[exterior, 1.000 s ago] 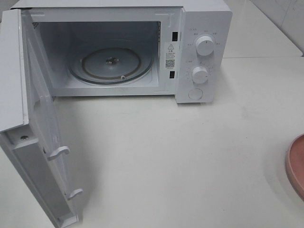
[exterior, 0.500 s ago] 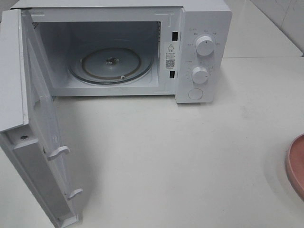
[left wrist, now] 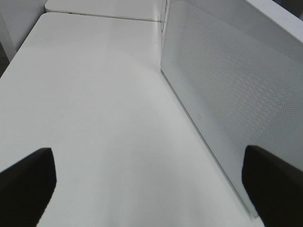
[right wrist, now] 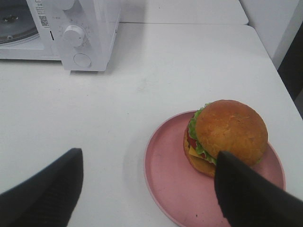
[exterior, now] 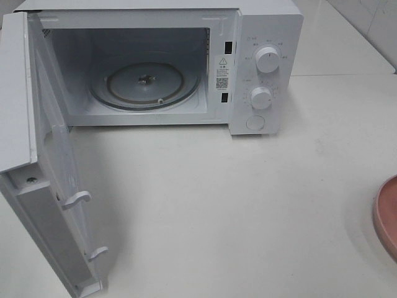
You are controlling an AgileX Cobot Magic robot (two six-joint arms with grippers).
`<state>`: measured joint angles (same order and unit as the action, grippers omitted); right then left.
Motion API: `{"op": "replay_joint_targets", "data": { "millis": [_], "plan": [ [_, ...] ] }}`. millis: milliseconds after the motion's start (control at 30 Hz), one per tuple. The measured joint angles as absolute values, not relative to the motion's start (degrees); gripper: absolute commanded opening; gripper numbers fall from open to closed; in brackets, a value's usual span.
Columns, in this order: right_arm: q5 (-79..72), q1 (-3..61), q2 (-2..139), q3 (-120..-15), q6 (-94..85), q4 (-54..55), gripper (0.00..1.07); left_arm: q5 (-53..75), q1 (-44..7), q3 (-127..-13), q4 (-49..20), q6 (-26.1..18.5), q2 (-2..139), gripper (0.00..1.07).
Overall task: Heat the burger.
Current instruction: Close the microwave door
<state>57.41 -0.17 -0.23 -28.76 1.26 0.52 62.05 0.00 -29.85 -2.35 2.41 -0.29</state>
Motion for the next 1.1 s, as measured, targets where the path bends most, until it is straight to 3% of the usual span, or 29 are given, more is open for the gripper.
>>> {"op": "replay_joint_targets", "data": {
  "millis": [1100],
  "plan": [
    [57.41, -0.17, -0.23, -28.76, 1.26, 0.52, 0.76, 62.05, 0.0, -29.85, -2.92, 2.41, -0.29, 0.97]
  ]
}}
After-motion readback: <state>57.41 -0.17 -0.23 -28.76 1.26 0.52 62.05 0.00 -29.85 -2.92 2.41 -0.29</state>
